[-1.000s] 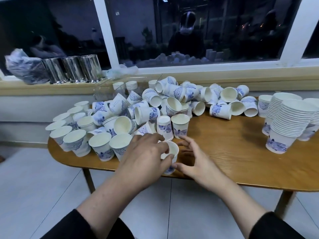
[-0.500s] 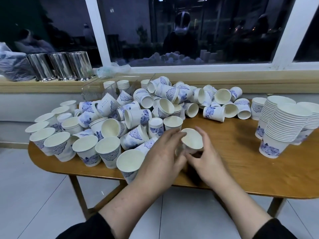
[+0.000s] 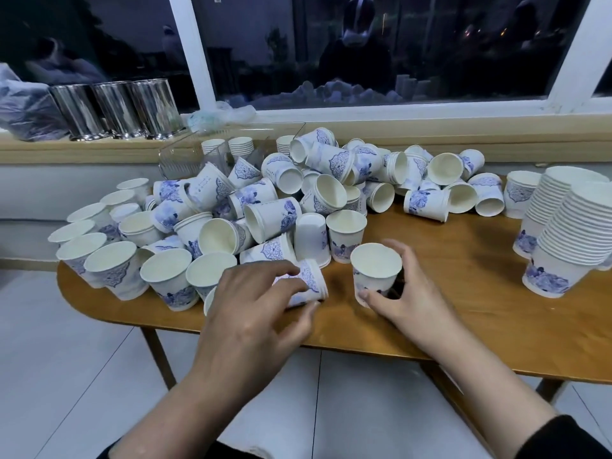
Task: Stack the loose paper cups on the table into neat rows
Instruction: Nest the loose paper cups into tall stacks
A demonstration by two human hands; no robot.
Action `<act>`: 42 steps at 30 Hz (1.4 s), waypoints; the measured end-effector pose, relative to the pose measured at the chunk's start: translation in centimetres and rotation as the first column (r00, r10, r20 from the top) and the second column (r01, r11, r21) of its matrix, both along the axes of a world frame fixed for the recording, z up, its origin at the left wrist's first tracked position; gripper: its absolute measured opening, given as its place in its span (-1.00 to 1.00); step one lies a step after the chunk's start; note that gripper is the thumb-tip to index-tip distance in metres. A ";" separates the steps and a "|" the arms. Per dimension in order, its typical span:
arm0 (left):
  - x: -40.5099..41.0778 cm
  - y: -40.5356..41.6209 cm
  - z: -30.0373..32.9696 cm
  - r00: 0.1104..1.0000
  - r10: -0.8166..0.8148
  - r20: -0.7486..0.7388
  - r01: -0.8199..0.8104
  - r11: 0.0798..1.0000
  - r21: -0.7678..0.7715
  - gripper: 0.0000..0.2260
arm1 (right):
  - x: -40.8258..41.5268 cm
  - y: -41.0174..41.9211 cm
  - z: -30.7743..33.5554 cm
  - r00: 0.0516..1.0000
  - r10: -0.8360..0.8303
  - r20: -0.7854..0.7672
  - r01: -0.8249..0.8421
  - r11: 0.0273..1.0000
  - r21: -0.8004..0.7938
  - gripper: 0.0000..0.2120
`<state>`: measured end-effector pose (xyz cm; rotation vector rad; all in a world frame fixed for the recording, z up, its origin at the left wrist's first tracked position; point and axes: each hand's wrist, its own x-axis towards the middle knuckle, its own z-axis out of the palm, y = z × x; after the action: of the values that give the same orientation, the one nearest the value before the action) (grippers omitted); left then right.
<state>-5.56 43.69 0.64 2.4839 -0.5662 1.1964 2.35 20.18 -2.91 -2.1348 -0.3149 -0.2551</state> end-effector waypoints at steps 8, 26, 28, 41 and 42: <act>0.6 2.3 -2.3 0.995 0.044 -0.095 -0.047 0.998 -0.030 -0.80 | -0.6 0.9 -0.1 1.000 0.017 0.009 -0.017 1.000 0.009 -0.23; 5.0 -0.4 -4.3 0.995 0.007 -0.097 -0.008 1.000 -0.009 -0.71 | -1.8 0.0 0.0 0.911 -0.244 0.332 0.240 0.969 0.053 -0.24; 4.9 -0.5 -4.3 0.994 0.033 -0.104 -0.034 0.999 -0.015 -0.66 | -2.6 -0.1 0.5 0.828 -0.274 0.490 0.264 0.960 0.092 -0.49; 4.9 0.0 -4.4 0.989 0.075 -0.128 -0.083 0.995 -0.057 -0.56 | -3.0 2.7 -1.3 0.988 -0.150 -0.028 0.151 0.987 0.056 -0.64; 4.9 0.1 -4.4 0.989 0.073 -0.127 -0.081 0.995 -0.057 -0.57 | -2.8 2.9 -1.3 0.986 -0.163 -0.027 0.165 0.985 0.044 -0.62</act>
<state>-0.64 43.74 -3.74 2.5269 -0.3974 1.0597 -0.43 23.10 -4.19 -2.1192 -0.1183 -0.3291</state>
